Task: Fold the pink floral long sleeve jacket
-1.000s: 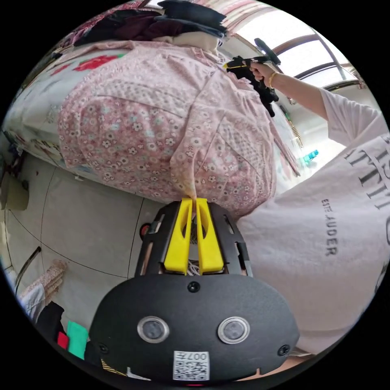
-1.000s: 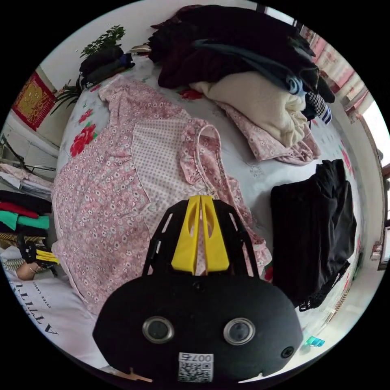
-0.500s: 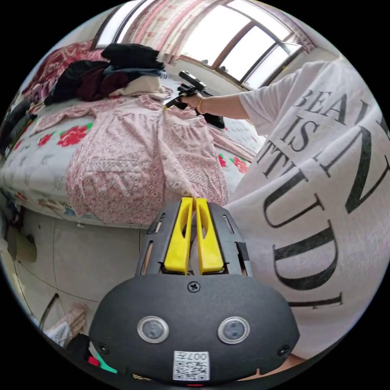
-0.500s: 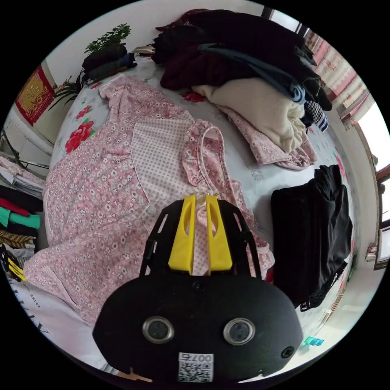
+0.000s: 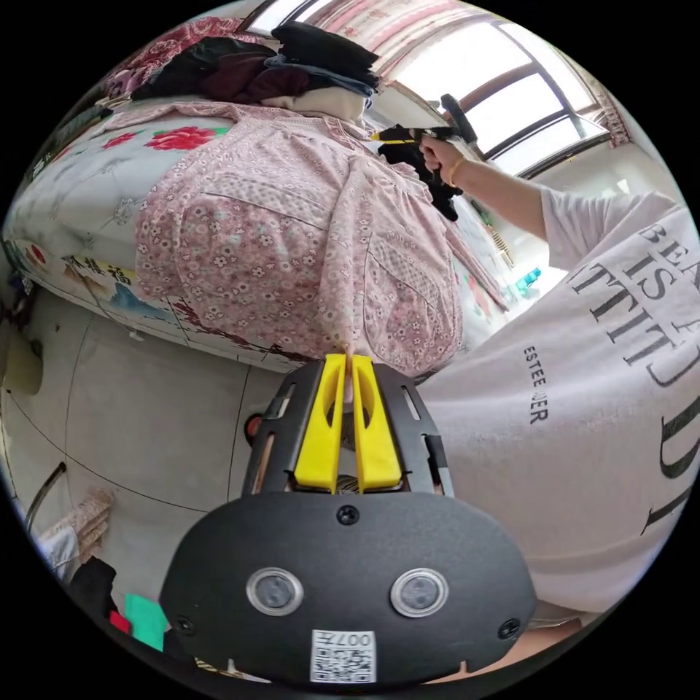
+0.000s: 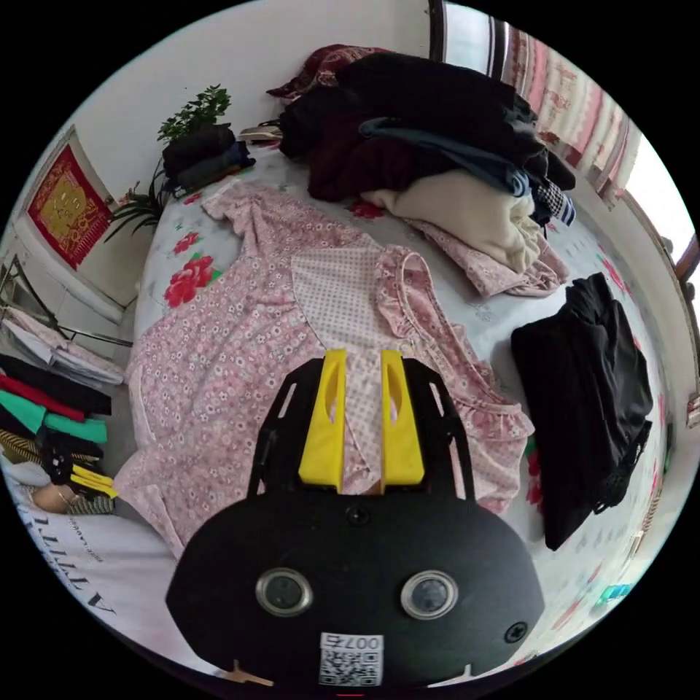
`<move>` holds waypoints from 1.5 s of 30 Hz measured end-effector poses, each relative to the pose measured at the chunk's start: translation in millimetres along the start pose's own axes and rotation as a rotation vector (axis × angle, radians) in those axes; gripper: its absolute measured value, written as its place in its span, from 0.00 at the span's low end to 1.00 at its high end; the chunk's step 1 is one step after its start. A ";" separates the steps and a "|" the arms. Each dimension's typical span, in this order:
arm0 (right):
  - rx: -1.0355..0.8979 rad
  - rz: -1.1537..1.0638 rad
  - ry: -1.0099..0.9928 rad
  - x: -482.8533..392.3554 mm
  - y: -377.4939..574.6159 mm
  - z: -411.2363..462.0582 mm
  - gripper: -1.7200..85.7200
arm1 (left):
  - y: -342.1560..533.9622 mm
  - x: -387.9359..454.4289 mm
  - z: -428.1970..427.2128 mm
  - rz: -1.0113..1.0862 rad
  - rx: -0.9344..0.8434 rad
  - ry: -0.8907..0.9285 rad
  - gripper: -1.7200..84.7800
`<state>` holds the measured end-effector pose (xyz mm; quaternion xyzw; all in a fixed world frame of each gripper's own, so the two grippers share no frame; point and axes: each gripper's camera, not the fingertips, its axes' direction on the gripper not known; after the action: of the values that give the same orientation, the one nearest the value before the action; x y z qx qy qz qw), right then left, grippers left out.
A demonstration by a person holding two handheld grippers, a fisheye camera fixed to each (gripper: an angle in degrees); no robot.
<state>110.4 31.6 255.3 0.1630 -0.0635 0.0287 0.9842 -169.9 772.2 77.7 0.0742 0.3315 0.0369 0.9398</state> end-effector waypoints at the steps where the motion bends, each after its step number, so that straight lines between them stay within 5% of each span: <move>1: 0.014 -0.021 -0.026 -10.8 9.7 -8.8 0.07 | 2.0 -4.1 -3.8 -0.016 0.013 0.034 0.01; 6: -0.096 -0.190 -0.100 -130.9 139.4 -52.9 0.08 | -3.6 -0.9 -16.0 0.029 0.027 0.096 0.01; 12: -0.276 -0.122 0.005 -222.1 251.8 -49.6 0.08 | -15.7 7.3 -15.9 0.146 -0.033 0.139 0.01; 19: -0.278 -0.207 0.117 -258.5 234.7 -4.2 0.07 | -23.7 17.3 -9.3 0.228 -0.098 0.113 0.01; 31: -0.188 -0.103 0.065 -234.2 221.8 -63.7 0.02 | 3.5 40.0 12.1 0.158 -0.100 0.107 0.01; 37: -0.317 -0.039 0.091 -212.2 243.1 -33.5 0.02 | 12.8 33.3 73.7 0.120 -0.166 0.074 0.01; 45: -0.230 -0.078 0.004 -209.1 184.9 -21.8 0.02 | 9.8 23.3 64.5 0.136 -0.150 0.034 0.01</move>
<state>-108.4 206.0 265.4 0.0515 -0.0578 -0.0169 0.9969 -111.4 777.2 114.6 0.0255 0.3377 0.1267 0.9323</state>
